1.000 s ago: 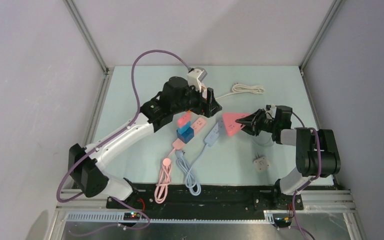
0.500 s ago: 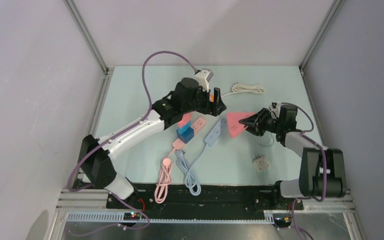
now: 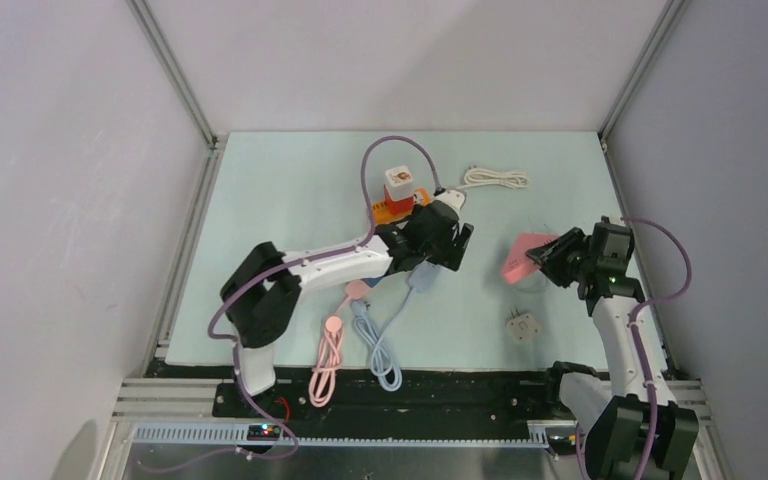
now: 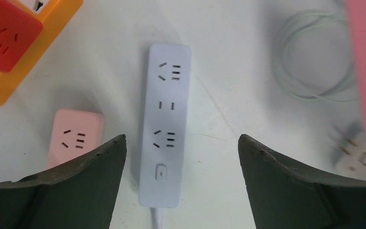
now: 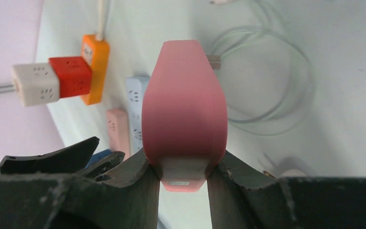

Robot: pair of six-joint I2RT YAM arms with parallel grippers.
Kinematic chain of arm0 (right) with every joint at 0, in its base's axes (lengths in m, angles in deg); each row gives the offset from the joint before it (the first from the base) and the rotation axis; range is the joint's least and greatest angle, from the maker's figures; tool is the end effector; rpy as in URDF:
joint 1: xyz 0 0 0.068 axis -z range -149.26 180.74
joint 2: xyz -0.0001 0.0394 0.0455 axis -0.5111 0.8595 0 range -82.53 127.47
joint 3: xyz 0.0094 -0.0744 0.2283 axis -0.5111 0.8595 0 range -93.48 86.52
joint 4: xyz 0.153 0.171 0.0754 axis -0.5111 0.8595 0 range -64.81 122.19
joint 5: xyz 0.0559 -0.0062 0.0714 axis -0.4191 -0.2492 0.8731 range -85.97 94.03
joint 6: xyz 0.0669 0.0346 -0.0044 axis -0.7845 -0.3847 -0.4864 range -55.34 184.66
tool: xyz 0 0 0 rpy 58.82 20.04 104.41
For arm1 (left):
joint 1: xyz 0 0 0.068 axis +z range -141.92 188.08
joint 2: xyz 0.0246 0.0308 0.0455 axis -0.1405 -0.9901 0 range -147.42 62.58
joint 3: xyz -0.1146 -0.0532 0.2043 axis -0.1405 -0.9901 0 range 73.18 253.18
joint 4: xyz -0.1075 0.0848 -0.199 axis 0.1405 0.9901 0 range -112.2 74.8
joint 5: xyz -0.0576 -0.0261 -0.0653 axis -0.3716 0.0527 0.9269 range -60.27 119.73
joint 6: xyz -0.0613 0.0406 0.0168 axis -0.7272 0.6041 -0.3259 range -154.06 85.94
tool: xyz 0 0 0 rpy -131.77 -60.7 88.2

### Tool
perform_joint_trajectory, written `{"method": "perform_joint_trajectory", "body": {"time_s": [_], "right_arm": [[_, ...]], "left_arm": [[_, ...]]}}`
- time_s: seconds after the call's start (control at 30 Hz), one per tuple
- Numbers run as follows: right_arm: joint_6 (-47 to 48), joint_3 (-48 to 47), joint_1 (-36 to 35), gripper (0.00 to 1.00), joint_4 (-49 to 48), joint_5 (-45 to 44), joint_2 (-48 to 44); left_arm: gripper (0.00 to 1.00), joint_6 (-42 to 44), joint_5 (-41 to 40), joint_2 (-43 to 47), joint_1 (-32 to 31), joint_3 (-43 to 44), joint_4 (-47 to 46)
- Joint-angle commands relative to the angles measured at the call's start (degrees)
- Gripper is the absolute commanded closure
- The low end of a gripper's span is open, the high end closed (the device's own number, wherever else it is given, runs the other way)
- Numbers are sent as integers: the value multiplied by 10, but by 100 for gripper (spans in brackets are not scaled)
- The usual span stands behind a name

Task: Insert the plug
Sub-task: Pick up the socket from the center of the board.

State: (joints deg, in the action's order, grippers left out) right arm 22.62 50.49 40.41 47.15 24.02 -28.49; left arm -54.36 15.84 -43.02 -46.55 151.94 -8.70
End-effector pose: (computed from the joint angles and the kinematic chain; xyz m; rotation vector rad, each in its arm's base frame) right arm 0.2191 -0.0152 0.2018 0.8347 2.1568 0.6899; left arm 0.2511 -0.3270 0.1999 0.5504 2.2177 -0.4215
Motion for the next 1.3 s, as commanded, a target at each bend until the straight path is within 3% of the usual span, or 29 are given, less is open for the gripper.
{"method": "perform_joint_trajectory", "body": {"time_s": [0.0,0.3,0.5,0.77,0.83,1.07,1.27], "right_arm": [[20,-23,17,100,40,-63,-23],[18,-23,31,100,43,-47,-39],[18,-23,43,100,47,-32,-56],[12,-24,54,100,48,-8,-73],[11,-28,55,100,51,-5,-74],[18,-48,57,100,60,-6,-80],[24,-72,66,100,69,-1,-81]], "left_arm": [[9,23,-77,-48,-3,52,18],[10,19,-72,-148,-7,129,76],[25,10,-49,-187,-7,165,102],[23,12,-51,-226,-4,198,135],[33,11,-47,-231,-4,205,139],[95,16,-36,-205,-4,243,139],[100,60,-26,-163,-6,323,140]]}}
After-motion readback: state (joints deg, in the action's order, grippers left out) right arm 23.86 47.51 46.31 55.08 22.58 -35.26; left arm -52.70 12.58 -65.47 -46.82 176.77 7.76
